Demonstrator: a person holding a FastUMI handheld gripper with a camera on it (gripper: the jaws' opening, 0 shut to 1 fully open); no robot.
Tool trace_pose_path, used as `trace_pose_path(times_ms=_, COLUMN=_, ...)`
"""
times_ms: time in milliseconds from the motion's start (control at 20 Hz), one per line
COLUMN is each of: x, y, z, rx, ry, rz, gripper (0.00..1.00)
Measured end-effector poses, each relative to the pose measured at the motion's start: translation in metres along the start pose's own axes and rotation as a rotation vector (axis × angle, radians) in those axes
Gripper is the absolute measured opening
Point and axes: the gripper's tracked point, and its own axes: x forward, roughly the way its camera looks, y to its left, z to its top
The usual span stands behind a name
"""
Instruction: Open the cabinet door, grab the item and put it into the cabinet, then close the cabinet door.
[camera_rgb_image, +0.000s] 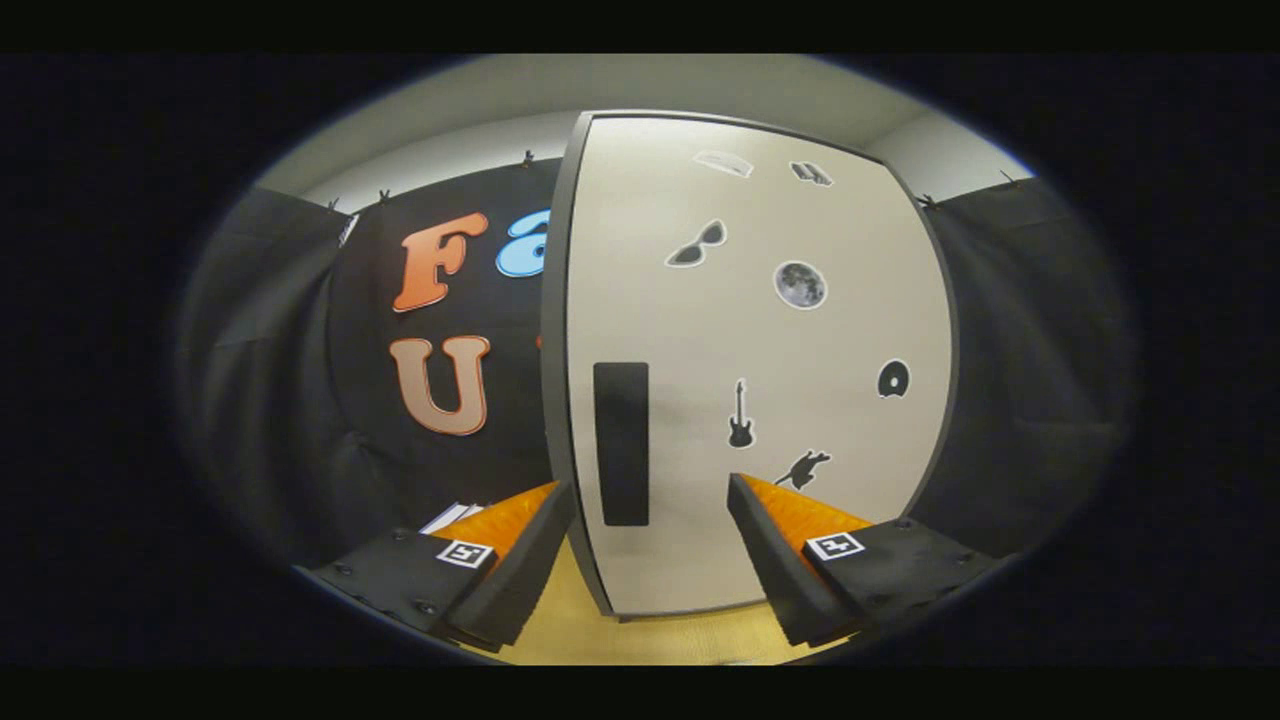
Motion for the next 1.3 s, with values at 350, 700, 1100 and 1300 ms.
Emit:
trace_pose_path(times_ms=350, x=0.043, y=0.008, z=-0.006, rx=0.0, ry=0.048, rz=-0.006, gripper=0.93)
trace_pose_path(times_ms=700, x=0.046, y=0.007, z=-0.008, rx=-0.011, ry=0.058, rz=-0.01, gripper=0.59)
trace_pose_path(times_ms=1100, x=0.029, y=0.009, z=-0.008, rx=0.025, ry=0.061, rz=0.034, gripper=0.26)
trace_pose_path(times_ms=1300, x=0.007, y=0.005, z=-0.002, rx=0.013, ry=0.054, rz=0.04, gripper=0.2)
